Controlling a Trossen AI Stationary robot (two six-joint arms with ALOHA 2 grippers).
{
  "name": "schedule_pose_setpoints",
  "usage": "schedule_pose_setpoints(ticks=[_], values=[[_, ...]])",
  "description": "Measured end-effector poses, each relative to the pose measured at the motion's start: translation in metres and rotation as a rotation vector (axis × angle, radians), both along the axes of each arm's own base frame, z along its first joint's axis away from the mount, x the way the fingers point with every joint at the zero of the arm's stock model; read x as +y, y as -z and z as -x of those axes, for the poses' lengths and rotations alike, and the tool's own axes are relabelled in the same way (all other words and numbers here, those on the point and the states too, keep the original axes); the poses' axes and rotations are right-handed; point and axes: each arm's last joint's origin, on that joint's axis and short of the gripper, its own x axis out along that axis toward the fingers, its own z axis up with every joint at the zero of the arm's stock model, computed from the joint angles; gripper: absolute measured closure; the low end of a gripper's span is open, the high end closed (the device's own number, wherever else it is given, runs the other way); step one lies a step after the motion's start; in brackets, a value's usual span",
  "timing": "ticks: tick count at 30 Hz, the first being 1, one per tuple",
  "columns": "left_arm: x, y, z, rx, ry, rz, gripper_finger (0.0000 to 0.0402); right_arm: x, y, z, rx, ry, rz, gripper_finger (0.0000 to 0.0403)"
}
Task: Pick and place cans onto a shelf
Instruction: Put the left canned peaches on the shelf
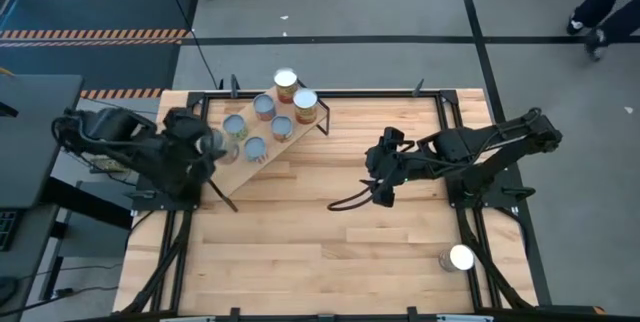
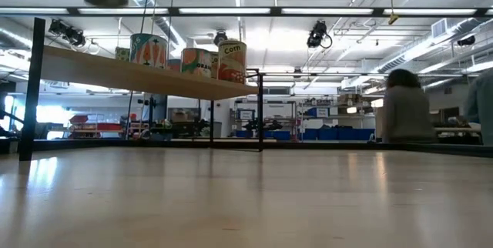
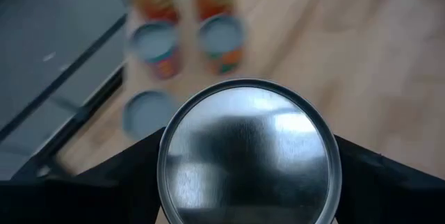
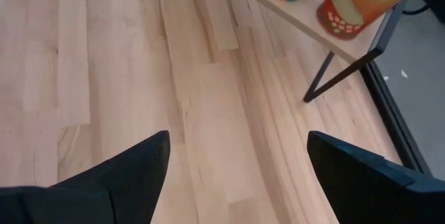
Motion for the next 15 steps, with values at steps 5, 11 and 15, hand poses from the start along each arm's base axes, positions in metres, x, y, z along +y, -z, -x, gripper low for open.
schedule_pose_setpoints(ticks=[5,11,15], values=[[0.016,0.033,0.022,0.077,-0.047,0.027,0.0089,0.0,0.005,0.001,0.019,-0.005,0.0,0.0055],[0.029,0.053,0.039,0.101,-0.111,0.033,0.0089,-0.001,0.005,0.001,0.033,-0.009,0.009,0.0055],[0.034,0.064,0.041,0.147,-0.145,0.007,0.0089,-0.005,0.005,0.0,0.035,-0.002,0.015,0.0055]])
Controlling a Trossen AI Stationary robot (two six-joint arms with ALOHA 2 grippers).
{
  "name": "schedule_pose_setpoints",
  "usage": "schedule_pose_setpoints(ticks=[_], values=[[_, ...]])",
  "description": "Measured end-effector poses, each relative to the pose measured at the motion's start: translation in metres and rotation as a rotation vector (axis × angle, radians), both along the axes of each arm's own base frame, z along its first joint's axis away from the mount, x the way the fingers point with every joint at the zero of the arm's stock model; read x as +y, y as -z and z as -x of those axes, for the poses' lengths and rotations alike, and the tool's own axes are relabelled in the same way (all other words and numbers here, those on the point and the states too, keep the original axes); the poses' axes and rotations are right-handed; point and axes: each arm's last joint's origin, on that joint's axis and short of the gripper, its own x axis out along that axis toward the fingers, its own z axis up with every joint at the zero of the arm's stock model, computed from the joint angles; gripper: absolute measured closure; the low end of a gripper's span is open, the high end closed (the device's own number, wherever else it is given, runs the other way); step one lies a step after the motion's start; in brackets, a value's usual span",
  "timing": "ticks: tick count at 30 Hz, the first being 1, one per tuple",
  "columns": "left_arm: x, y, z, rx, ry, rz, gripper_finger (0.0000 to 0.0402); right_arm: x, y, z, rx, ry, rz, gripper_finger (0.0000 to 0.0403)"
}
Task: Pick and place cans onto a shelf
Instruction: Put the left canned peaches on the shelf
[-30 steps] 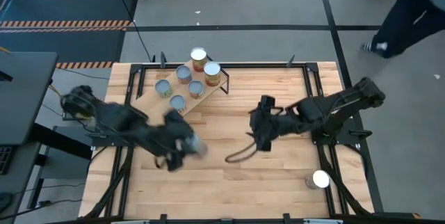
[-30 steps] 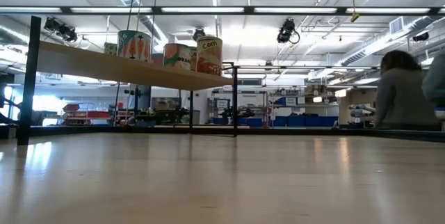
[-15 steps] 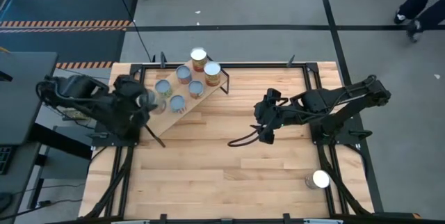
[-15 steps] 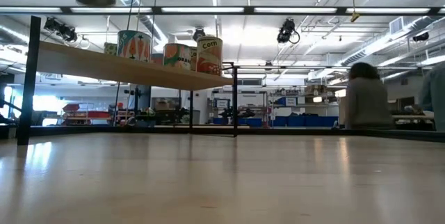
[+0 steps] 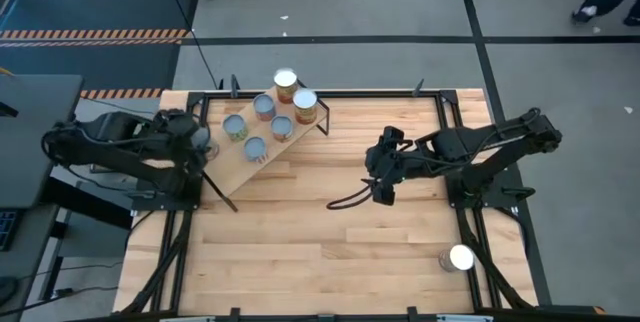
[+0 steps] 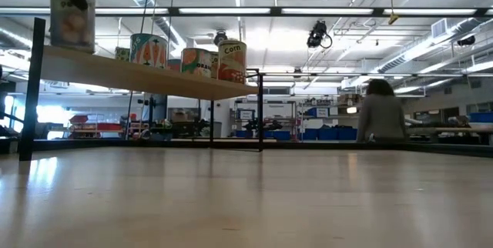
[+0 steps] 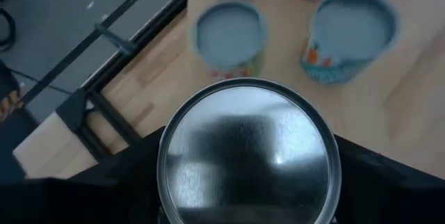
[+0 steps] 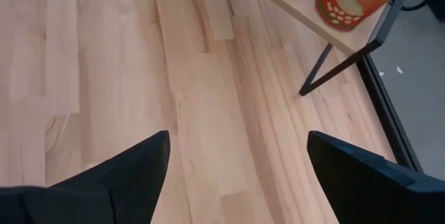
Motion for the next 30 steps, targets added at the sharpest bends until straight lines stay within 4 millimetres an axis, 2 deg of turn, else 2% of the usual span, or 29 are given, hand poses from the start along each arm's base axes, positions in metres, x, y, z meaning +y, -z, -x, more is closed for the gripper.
schedule_pose_setpoints(ticks=[6,11,20,30], values=[[0.005,0.007,-0.005,0.046,-0.018,-0.005,0.0088,-0.007,-0.001,-0.003,-0.012,0.022,0.0,0.0055],[0.011,0.007,-0.005,0.055,-0.058,0.013,0.0057,-0.009,-0.002,-0.006,-0.038,0.003,-0.044,0.0055],[0.016,0.006,-0.011,0.06,-0.04,-0.01,0.0052,-0.006,-0.003,-0.007,-0.052,0.008,-0.091,0.0055],[0.019,0.007,-0.012,0.062,-0.064,0.039,0.005,0.002,-0.003,-0.005,-0.054,-0.007,-0.128,0.0055]])
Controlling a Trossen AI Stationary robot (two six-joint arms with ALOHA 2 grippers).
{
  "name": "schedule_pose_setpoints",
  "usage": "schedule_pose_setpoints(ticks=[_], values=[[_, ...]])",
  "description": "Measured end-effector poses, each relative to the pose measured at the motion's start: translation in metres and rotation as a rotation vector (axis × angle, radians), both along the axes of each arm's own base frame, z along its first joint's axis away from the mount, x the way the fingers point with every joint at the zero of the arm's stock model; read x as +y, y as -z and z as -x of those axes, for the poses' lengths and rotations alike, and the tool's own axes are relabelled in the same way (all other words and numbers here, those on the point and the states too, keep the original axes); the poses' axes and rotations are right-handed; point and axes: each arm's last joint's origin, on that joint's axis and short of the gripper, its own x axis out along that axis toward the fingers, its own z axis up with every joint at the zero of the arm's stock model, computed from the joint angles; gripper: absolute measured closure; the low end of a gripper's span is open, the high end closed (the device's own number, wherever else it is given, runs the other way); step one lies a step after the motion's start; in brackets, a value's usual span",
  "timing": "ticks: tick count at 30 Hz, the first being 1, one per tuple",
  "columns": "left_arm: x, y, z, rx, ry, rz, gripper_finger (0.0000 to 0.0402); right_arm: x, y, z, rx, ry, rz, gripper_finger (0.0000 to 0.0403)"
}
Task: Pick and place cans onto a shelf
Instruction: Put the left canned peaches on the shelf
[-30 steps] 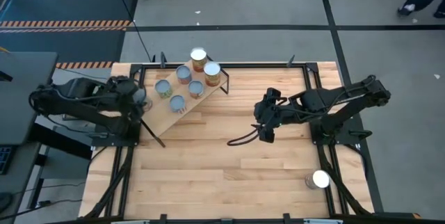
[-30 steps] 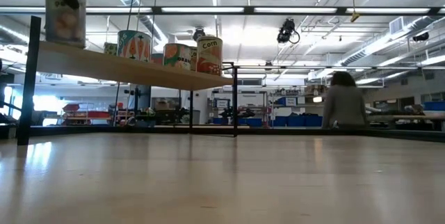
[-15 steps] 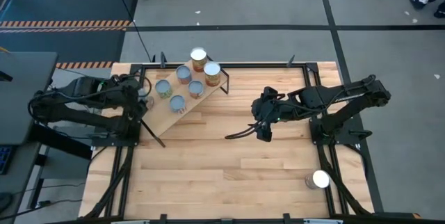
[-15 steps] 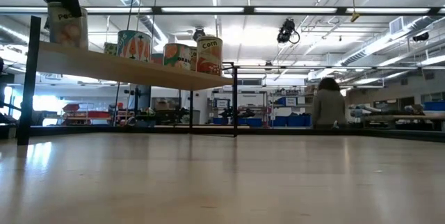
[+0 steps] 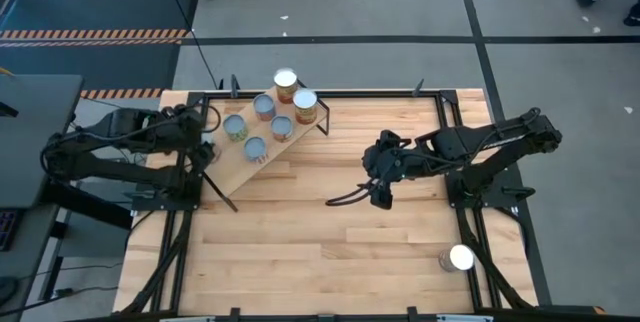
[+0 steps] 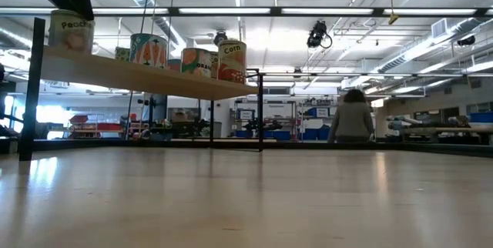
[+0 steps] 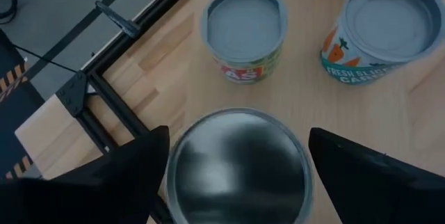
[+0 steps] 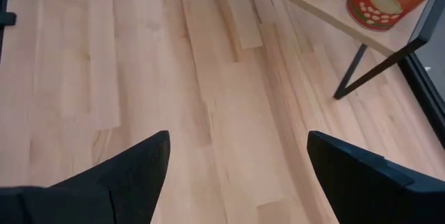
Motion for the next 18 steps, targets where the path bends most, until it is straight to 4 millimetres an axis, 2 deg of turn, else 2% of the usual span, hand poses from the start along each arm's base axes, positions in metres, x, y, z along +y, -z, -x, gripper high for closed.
schedule_pose_setpoints(ticks=[12,18], values=[[0.004,-0.001,-0.001,-0.026,-0.045,-0.008,0.0059,0.003,0.0,0.001,0.003,-0.017,-0.002,0.0055],[0.003,-0.023,0.004,-0.131,-0.052,0.014,0.0062,0.001,0.0,0.0,0.005,-0.016,0.0,0.0055]])
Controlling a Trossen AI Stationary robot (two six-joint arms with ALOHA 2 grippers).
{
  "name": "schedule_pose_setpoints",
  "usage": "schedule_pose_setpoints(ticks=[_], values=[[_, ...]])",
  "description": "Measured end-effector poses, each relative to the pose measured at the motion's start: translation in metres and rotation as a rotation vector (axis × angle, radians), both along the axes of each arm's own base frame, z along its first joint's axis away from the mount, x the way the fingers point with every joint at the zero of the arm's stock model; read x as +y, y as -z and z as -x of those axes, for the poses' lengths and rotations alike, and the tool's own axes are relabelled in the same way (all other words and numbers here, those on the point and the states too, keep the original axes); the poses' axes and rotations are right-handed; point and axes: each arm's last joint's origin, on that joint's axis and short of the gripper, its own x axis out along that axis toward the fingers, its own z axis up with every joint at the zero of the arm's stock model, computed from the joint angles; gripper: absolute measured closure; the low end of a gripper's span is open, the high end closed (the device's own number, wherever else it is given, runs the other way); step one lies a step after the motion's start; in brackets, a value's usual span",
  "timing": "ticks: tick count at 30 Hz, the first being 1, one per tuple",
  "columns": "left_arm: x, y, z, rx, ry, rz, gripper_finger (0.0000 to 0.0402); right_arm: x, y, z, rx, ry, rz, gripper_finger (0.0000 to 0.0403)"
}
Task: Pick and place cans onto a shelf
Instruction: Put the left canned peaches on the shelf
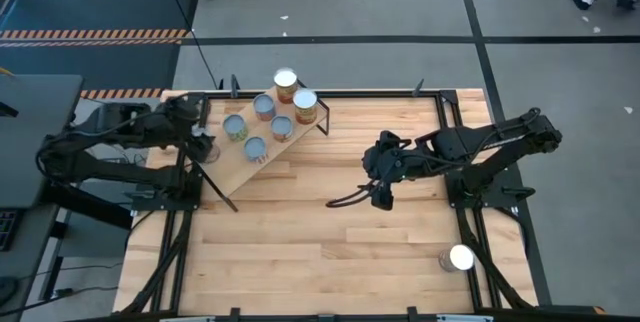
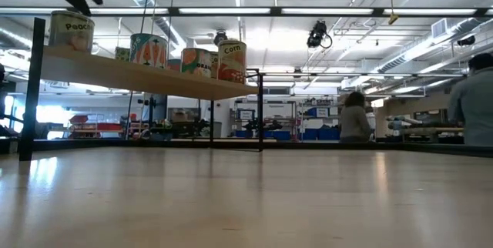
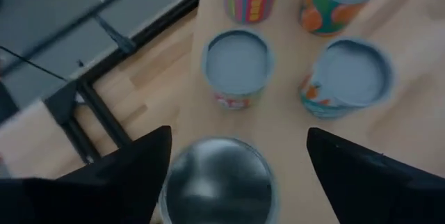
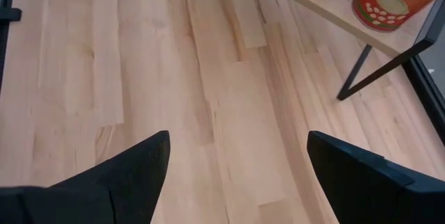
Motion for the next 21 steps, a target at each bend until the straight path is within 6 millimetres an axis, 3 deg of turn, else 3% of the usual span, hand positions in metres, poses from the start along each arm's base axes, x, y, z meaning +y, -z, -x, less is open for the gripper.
schedule_pose_setpoints(ticks=[3,6,15,21], values=[[-0.003,-0.008,0.009,-0.024,-0.028,0.082,0.008,-0.002,0.0,0.0,0.0,0.006,0.0,0.0055],[-0.005,-0.008,0.016,-0.016,-0.071,0.161,0.0131,-0.002,0.0,0.0,0.0,0.009,0.0,0.0055],[-0.002,0.01,0.004,0.039,-0.165,0.148,0.0382,-0.002,0.0,0.0,-0.002,0.015,-0.006,0.0055],[-0.001,0.019,-0.002,0.08,-0.177,0.16,0.039,-0.002,0.0,-0.001,-0.006,0.033,-0.021,0.0055]])
